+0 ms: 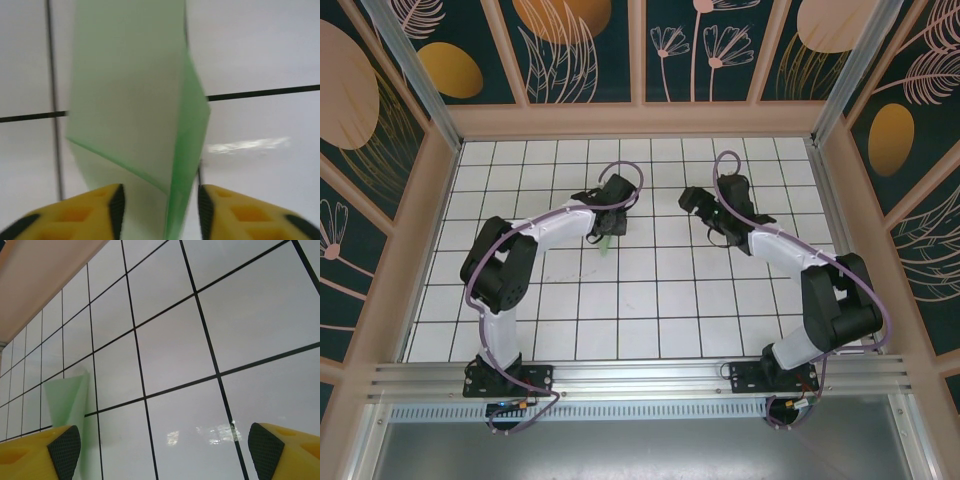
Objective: Fold a paper plane with a square sheet of paper (pick it up from the middle)
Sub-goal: Turn over the paper at the center of the table.
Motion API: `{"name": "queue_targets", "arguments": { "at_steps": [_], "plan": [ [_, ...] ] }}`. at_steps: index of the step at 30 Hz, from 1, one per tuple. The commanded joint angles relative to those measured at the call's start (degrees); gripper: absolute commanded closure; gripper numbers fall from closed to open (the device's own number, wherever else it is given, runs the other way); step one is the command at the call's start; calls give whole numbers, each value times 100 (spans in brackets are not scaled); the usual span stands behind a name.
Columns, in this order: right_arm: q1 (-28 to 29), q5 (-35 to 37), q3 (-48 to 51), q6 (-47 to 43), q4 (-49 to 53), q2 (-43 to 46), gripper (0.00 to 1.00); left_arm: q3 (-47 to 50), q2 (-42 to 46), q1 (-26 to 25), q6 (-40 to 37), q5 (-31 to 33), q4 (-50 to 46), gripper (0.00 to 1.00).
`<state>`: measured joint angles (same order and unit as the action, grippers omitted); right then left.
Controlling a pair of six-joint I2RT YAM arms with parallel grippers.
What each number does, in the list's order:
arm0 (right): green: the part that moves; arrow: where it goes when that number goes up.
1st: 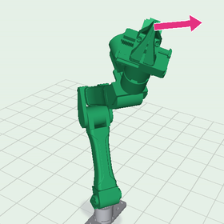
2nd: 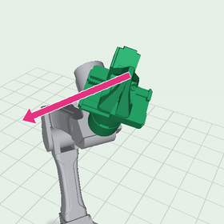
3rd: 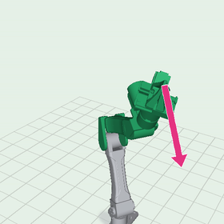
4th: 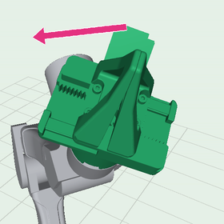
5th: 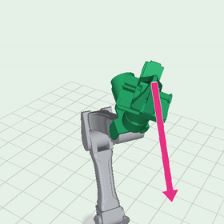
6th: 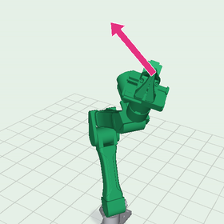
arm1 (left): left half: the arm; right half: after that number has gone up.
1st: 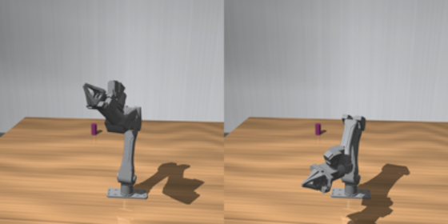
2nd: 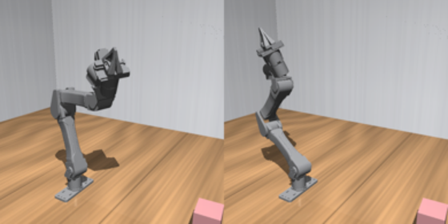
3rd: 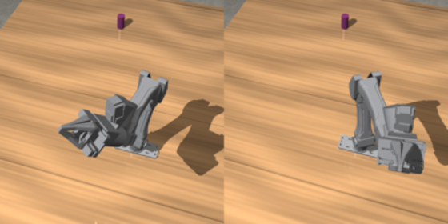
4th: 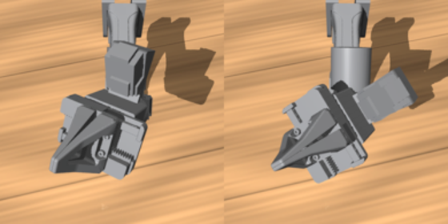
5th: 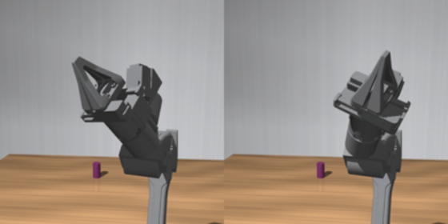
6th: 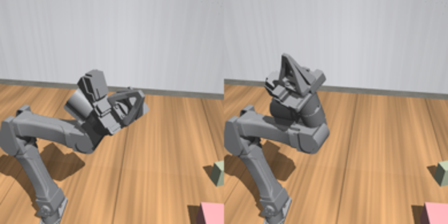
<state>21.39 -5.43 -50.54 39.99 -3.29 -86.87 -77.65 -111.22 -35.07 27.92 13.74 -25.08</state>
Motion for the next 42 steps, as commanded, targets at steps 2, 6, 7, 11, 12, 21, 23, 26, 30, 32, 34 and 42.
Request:
{"name": "queue_targets", "arguments": {
  "at_steps": [2, 6, 7, 11, 12, 21, 23, 26, 30, 32, 34, 42],
  "plan": [
    [160, -9, -35, 79, 8, -104, 13, 393, 502, 425, 175, -1117, 639, 41],
    [629, -51, -424, 114, 70, -604, 25, 982, 1078, 1008, 522, -1843, 1225, 28],
    [802, -72, -593, 149, 88, -807, 29, 1140, 1216, 1160, 636, -1912, 1349, 25],
    [1495, -118, -1349, 345, 220, -1614, 44, 1596, 1654, 1597, 907, -1701, 1528, 14],
    [1659, -155, -1562, 389, 238, -1825, 48, 1694, 1749, 1681, 947, -1575, 1524, 11],
    [2386, -442, -3239, 437, 750, -3207, 60, 2551, 2337, 2193, 1273, -1180, 1767, 1],
    [2436, -497, -3568, 412, 986, -3492, 60, 2645, 2368, 2271, 1370, -1219, 1816, 2],
    [2469, -567, -4116, 303, 1495, -3921, 61, 2702, 2377, 2346, 1410, -1263, 1840, 2],
    [2476, -603, -4473, 48, 1932, -4236, 61, 2696, 2321, 2374, 1387, -1354, 1843, 3],
    [2454, -619, -4557, -167, 2138, -4315, 61, 2693, 2298, 2382, 1383, -1393, 1854, 3],
    [2404, -820, -4572, -556, 2345, -4365, 61, 2677, 2280, 2384, 1345, -1504, 1899, 3],
    [2090, -1408, -3366, -2800, 3088, -3640, 58, 2713, 2327, 2385, 1195, -1679, 2000, 4]
  ]
}}
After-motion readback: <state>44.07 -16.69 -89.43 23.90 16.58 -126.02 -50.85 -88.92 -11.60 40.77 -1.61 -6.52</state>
